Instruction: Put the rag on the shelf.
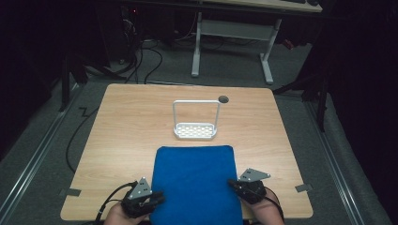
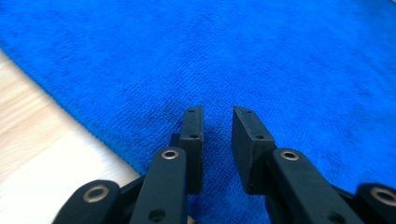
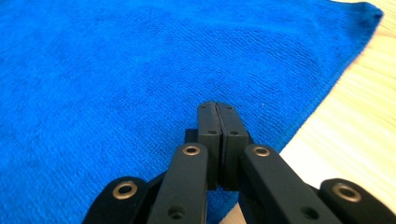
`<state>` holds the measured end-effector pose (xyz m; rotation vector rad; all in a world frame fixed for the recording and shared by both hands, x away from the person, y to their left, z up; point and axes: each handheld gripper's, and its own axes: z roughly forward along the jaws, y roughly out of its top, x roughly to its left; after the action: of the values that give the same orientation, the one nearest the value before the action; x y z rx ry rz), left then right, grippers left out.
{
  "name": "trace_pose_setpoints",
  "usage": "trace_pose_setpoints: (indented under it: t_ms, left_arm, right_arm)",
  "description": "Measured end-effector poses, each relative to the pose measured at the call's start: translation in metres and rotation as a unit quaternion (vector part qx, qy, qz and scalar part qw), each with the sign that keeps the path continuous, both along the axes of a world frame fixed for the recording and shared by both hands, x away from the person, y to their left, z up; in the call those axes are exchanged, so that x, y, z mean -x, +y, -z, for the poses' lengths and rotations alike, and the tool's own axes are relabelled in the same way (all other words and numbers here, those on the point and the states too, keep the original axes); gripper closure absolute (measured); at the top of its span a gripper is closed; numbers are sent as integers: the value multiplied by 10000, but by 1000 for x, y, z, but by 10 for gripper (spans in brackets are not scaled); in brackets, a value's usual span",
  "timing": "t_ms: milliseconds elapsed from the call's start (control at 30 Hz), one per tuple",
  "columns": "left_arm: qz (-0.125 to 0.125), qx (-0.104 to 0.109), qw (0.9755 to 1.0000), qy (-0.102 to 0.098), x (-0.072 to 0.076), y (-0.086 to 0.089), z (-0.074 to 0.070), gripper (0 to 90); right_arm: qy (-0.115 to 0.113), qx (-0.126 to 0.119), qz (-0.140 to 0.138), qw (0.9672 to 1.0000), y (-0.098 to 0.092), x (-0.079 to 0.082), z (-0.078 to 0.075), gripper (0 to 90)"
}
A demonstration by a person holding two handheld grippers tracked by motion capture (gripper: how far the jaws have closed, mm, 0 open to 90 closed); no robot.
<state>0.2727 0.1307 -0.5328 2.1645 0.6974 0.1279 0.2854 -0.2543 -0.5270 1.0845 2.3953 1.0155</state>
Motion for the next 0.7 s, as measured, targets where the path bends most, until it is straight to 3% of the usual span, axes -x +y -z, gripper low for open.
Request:
trace_pose_setpoints:
  t_ms: [100, 233, 367, 400, 433, 467, 500, 533, 700]
  left_arm:
    - [120, 4, 9999, 10, 3, -5, 0, 742]
    - [231, -120, 9996, -142, 8, -11, -1, 721]
    - [229, -75, 9997, -34, 6, -10, -2, 694]
    - [173, -78, 9998, -25, 5, -9, -2, 643]
    - [120, -98, 9999, -63, 5, -8, -3, 643]
    - [-92, -86, 9998, -172, 3, -5, -4, 597]
    - [-92, -86, 9998, -172, 3, -5, -4, 580]
    - [-228, -9, 9996, -183, 1, -1, -5, 561]
    - [-805, 287, 9961, -237, -8, 14, -5, 501]
  right_arm:
    - [-12, 50, 63, 10000, -7, 3, 0, 900]
    - [-35, 12, 184, 9998, -18, 7, 0, 881]
    - [-62, -84, 219, 9997, -18, 7, -1, 844]
    - [-154, -230, 205, 9994, -18, 7, -3, 806]
    - [-154, -230, 205, 9994, -18, 7, -3, 806]
    - [-231, -294, 256, 9990, -17, 8, -4, 752]
    - [-231, -294, 256, 9990, -17, 8, -4, 752]
    - [-323, -354, 332, 9983, -17, 7, -3, 694]
    - [-407, -484, 472, 9969, -20, 3, -2, 599]
